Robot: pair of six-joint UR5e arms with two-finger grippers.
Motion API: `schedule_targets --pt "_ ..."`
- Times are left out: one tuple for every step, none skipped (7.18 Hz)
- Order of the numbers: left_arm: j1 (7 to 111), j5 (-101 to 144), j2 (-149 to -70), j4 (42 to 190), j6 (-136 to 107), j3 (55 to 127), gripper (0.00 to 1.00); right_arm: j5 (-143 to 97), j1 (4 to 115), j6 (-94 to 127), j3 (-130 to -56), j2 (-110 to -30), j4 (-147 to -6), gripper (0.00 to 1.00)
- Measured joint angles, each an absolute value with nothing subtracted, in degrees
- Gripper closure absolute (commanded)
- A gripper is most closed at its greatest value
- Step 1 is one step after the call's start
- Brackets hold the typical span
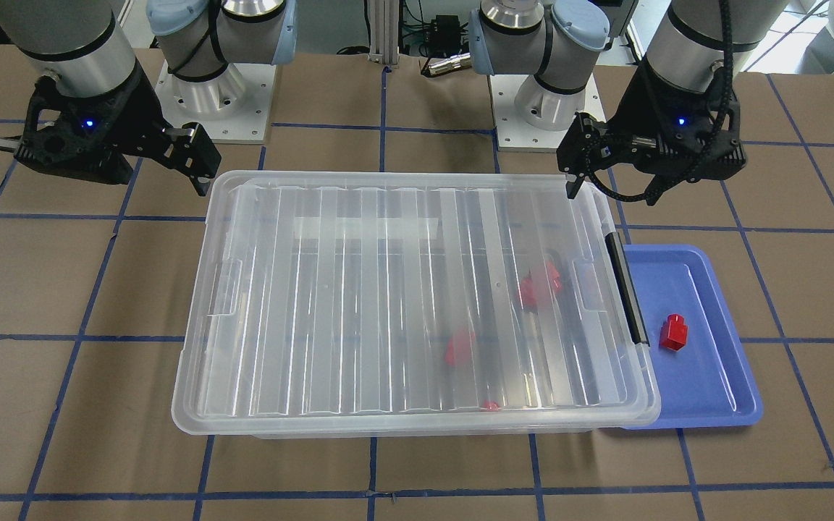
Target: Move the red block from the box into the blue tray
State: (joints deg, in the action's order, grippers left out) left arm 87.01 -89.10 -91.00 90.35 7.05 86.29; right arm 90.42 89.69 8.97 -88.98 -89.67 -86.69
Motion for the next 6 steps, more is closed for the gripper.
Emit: schedule_targets --pt "87.0 -89.1 -91.0 90.4 7.1 86.3 0.0 90.5 89.7 9.0 -89.1 -90.1 -86.8 0.0" --pt "87.0 -89.1 -91.0 90.4 7.1 86.3 0.0 90.4 89.7 9.0 -89.1 -90.3 -86.8 0.0" --pt "87.0 -89.1 -91.0 90.4 7.1 86.2 0.0 90.3 89.7 9.0 -89.1 -90.5 -86.9 0.0" --pt "87.0 -89.1 -91.0 90.4 7.1 86.3 0.0 90.2 89.8 9.1 -89.1 -90.8 -86.9 0.0" --pt "87.0 -89.1 -91.0 90.4 7.1 86.3 0.0 90.2 89.8 9.1 -89.1 -91.0 -86.7 0.0" --pt "87.0 -89.1 -91.0 90.4 7.1 86.3 0.0 90.2 89.8 9.1 -89.1 -91.1 -86.6 0.0"
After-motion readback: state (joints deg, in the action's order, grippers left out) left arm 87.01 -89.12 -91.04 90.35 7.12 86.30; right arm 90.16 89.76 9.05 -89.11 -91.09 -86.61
